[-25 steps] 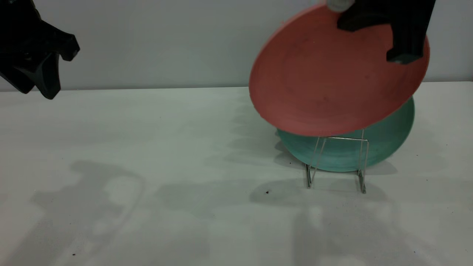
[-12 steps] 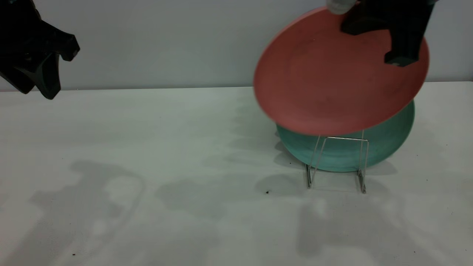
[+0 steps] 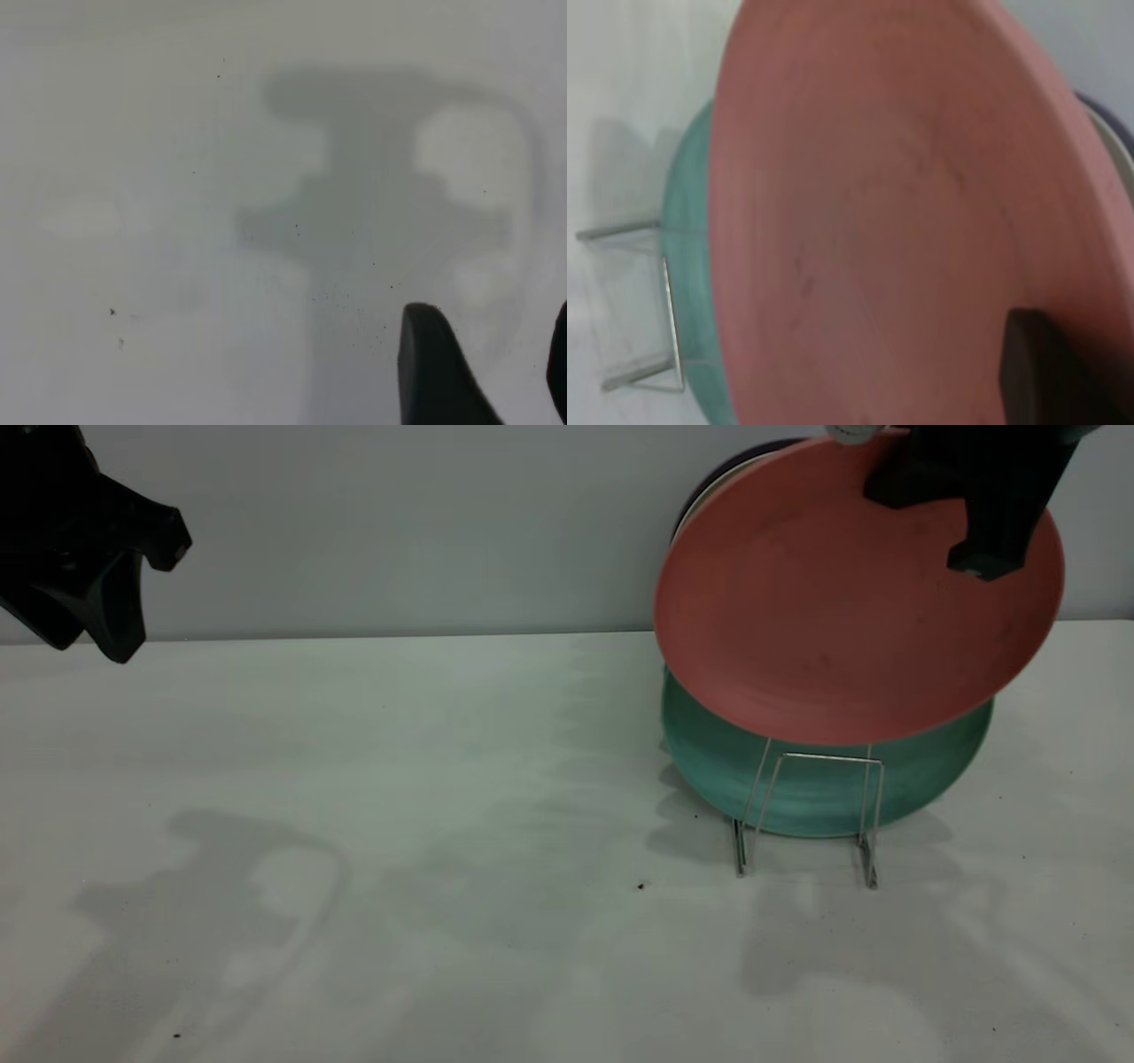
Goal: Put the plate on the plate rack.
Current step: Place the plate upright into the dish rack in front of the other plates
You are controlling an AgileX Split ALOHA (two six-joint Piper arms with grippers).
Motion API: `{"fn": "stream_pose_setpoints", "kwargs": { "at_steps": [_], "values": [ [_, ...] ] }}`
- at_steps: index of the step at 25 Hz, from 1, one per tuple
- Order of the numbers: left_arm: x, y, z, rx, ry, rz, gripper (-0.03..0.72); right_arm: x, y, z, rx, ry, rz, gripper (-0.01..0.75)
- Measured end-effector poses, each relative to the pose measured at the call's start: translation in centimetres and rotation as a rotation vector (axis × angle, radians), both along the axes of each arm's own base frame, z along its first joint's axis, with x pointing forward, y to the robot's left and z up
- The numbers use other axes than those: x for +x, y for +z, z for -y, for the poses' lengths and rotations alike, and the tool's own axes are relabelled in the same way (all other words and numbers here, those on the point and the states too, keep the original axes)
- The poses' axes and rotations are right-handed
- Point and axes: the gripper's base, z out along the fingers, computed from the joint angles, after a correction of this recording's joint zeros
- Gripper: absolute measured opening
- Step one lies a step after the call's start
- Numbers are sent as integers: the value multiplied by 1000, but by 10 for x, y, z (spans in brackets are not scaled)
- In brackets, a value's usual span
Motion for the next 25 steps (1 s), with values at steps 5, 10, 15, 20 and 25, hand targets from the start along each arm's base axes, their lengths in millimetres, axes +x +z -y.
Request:
{"fn": "stream_pose_setpoints", "kwargs": {
  "at_steps": [5,10,15,20,25],
  "values": [
    [0,0,0,-3,1,-1,352,4,-9,-1,0,-5,-21,78],
    [0,0,1,-14,7,-3,352,8,-21,-3,-8,-5,-48,78],
    [0,0,1,-17,9,-4,352,11,-31,-5,-8,1,-60,78],
    [0,0,1,-20,10,-5,352,16,-44,-7,-6,1,-84,78],
    [-1,0,1,-19,11,-5,352,19,-57,-9,-9,1,-107,78]
  ]
}}
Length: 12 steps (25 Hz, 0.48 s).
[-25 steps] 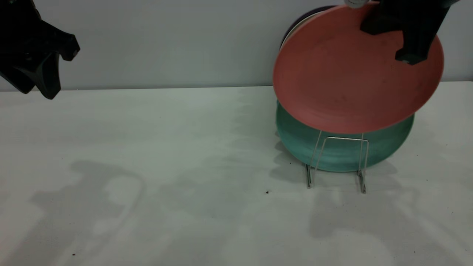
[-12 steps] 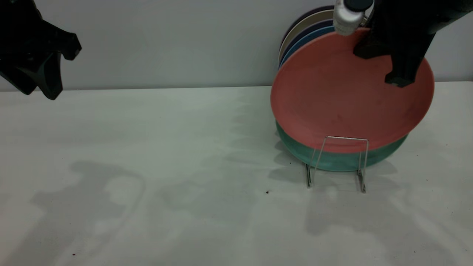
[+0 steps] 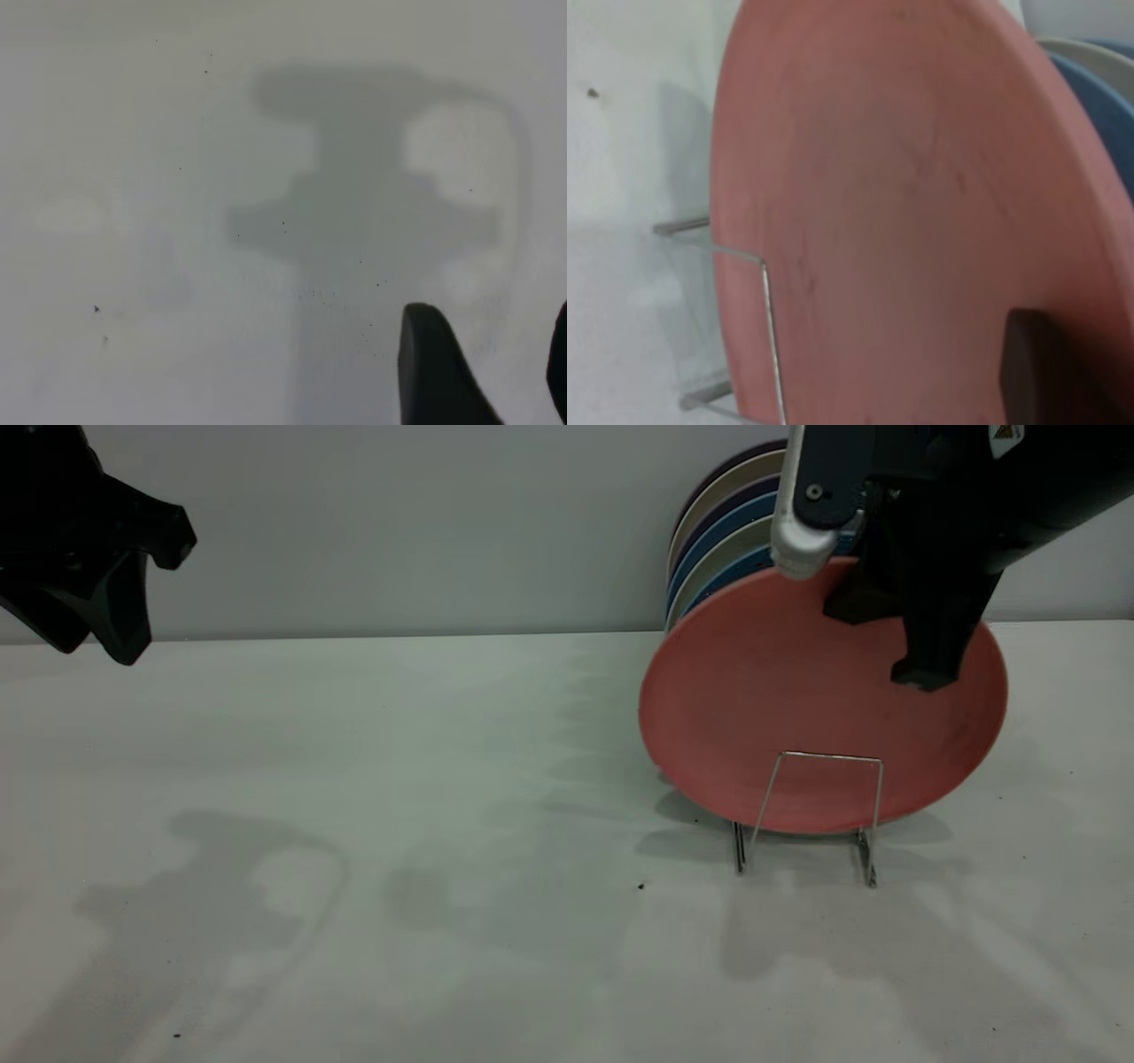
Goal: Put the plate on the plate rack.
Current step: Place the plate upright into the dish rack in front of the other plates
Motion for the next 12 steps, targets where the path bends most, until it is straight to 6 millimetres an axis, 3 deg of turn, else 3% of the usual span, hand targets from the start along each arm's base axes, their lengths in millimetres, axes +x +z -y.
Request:
{"fn": "stream_pose_setpoints", "kwargs": {
  "at_steps": [6,12],
  "values": [
    [0,0,0,0,0,0,352,2,-10,-1,-2,-4,-24,113],
    [0,0,0,0,0,0,352,2,-11,-1,8,-14,-29,294]
  ]
}}
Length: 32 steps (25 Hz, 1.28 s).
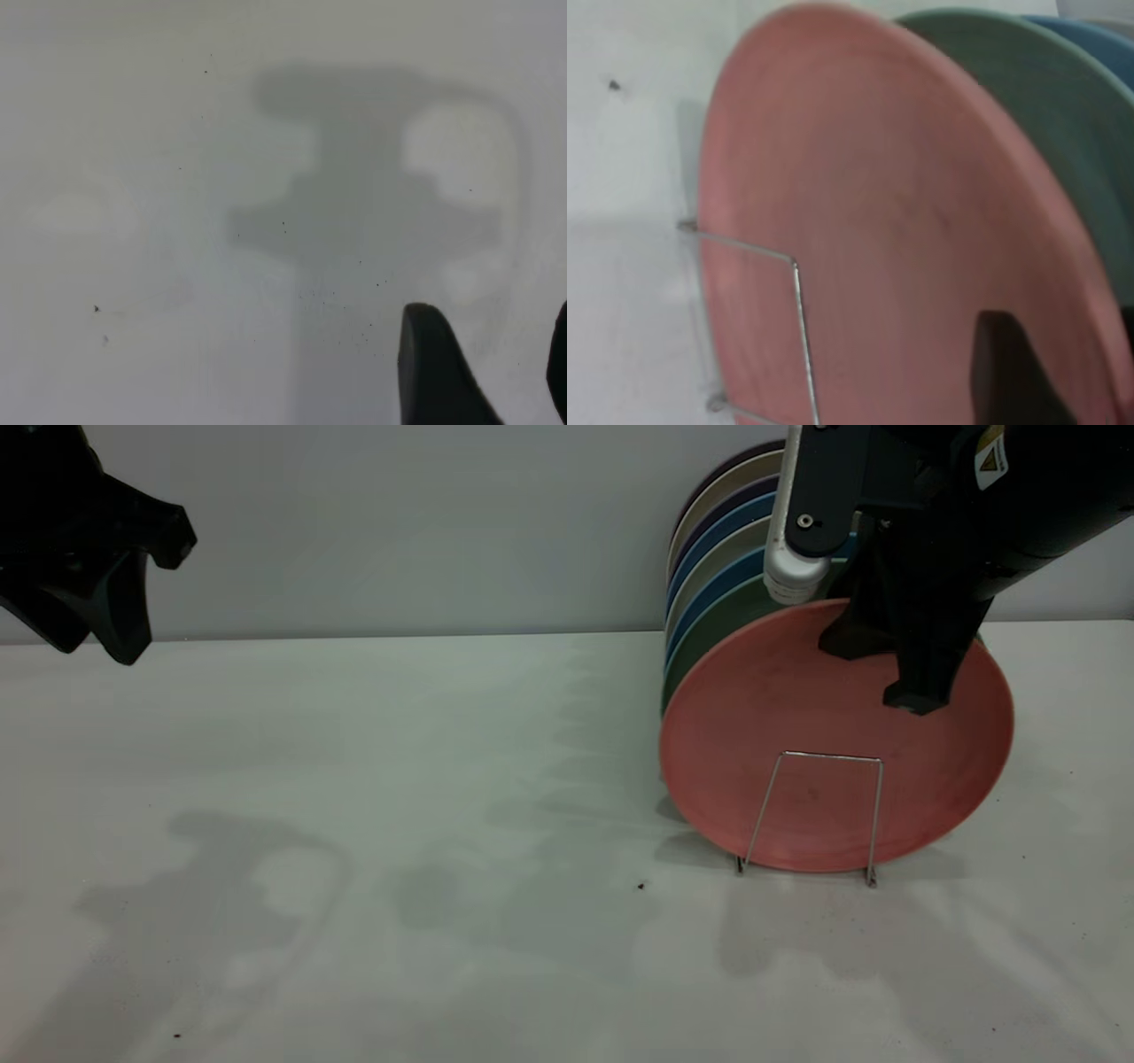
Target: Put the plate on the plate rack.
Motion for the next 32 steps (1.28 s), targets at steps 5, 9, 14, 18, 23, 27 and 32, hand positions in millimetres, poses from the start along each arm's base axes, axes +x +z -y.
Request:
{"fn": "stream_pose_setpoints", "kwargs": {
  "at_steps": [5,9,14,18,23,27,32],
  "values": [
    [0,0,0,0,0,0,352,-1,4,1,25,-26,-6,355],
    [0,0,0,0,0,0,352,-5,21,2,59,-49,20,360],
    [-1,0,0,4,2,-11,352,-15,40,9,45,-73,0,365],
    [-3,-1,-2,19,1,-31,352,-28,58,15,83,-138,-51,365],
    [-7,5,-4,43,1,-47,352,-46,87,21,238,-257,-89,365],
    [-17,30,-7,29,5,15,352,-63,107,27,339,-352,-127,365],
    [-43,76,-13,-9,32,136,352,-90,132,40,441,-464,-172,364]
  ]
}}
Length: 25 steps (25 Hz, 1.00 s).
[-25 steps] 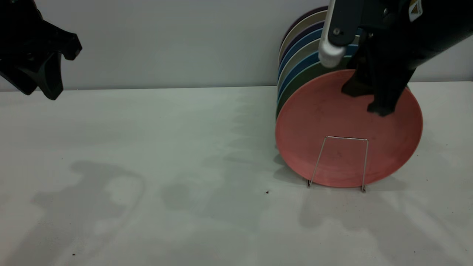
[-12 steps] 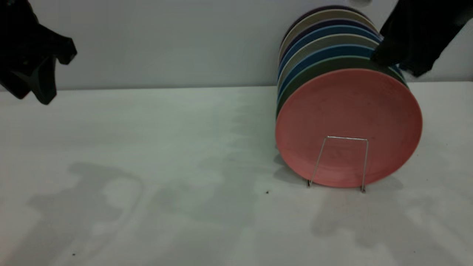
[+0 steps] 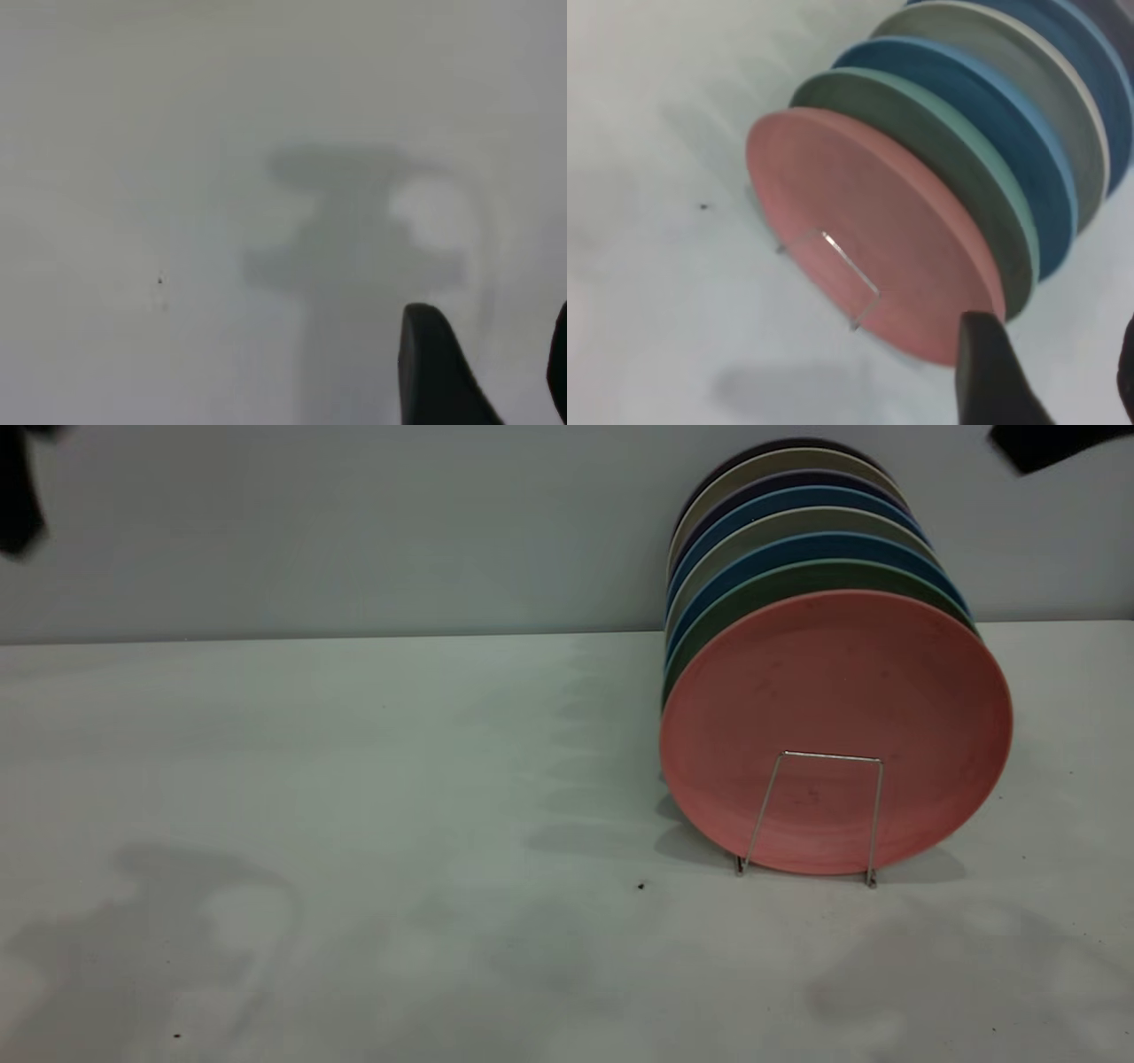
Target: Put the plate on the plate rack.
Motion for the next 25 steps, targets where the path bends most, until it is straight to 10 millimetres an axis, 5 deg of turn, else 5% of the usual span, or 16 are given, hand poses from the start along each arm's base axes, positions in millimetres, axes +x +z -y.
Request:
{"fn": "stream_pose_setpoints", "kwargs": {
  "at_steps": [13,25],
  "values": [
    [-124,101,-28,-104,43,264,352,-116,64,46,171,-125,10,318],
    [-250,133,-53,-193,-25,535,352,-223,72,78,347,-83,23,317]
  ]
}}
